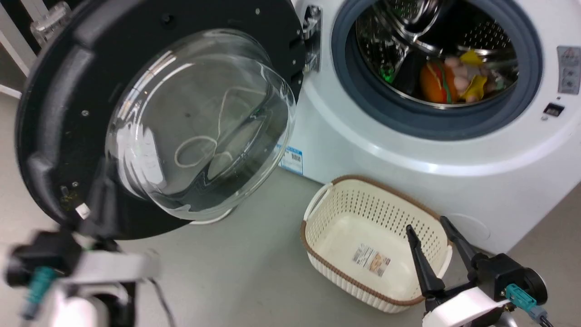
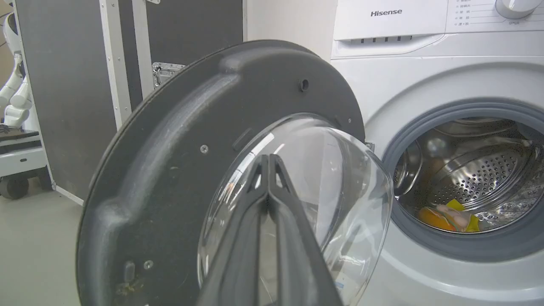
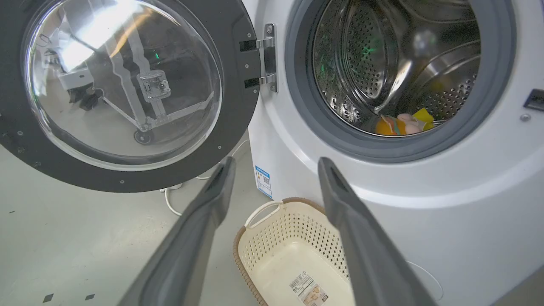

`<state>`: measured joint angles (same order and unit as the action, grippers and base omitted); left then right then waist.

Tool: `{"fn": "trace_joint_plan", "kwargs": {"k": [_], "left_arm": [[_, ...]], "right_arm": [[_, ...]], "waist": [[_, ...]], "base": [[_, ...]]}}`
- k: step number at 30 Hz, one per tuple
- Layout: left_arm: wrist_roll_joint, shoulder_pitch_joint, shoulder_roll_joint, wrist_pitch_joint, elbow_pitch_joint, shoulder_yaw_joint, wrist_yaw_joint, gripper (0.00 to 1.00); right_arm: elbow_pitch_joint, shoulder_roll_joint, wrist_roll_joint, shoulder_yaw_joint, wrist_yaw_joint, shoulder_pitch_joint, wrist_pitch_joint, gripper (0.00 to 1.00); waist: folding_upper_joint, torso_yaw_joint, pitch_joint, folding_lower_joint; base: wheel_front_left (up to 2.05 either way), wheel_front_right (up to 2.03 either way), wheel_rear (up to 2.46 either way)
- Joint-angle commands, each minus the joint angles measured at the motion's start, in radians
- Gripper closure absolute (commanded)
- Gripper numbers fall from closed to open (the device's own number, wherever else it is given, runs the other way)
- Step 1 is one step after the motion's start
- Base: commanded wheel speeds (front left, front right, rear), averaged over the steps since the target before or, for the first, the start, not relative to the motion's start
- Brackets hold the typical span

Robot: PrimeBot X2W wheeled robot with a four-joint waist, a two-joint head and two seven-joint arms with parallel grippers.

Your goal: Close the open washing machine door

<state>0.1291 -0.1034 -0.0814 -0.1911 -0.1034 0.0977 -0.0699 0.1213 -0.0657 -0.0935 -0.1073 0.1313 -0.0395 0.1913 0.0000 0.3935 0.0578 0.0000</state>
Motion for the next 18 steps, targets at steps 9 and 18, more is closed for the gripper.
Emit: {"fn": "trace_joint_plan", "kwargs": {"k": [9, 18], "left_arm": [[0.26, -0.271, -0.11, -0.011, 0.104, 0.181, -0.037, 1.0], [0.443, -0.51, -0.314, 0.098, 0.41, 0.368, -0.005, 1.0]], "right_arm": [[-0.011, -0.028, 0.0, -0.015, 0.0, -0.025, 0.027, 0.0], [-0.01, -0.033, -0.01, -0.037, 0.0, -0.063, 0.045, 0.0]], "waist": [[0.0, -0.029, 0.073, 0.0], [0.0, -0.068, 0.121, 0.0]], "base": [[0.0, 0.0, 0.0], [0.0, 0.0, 0.0]]}}
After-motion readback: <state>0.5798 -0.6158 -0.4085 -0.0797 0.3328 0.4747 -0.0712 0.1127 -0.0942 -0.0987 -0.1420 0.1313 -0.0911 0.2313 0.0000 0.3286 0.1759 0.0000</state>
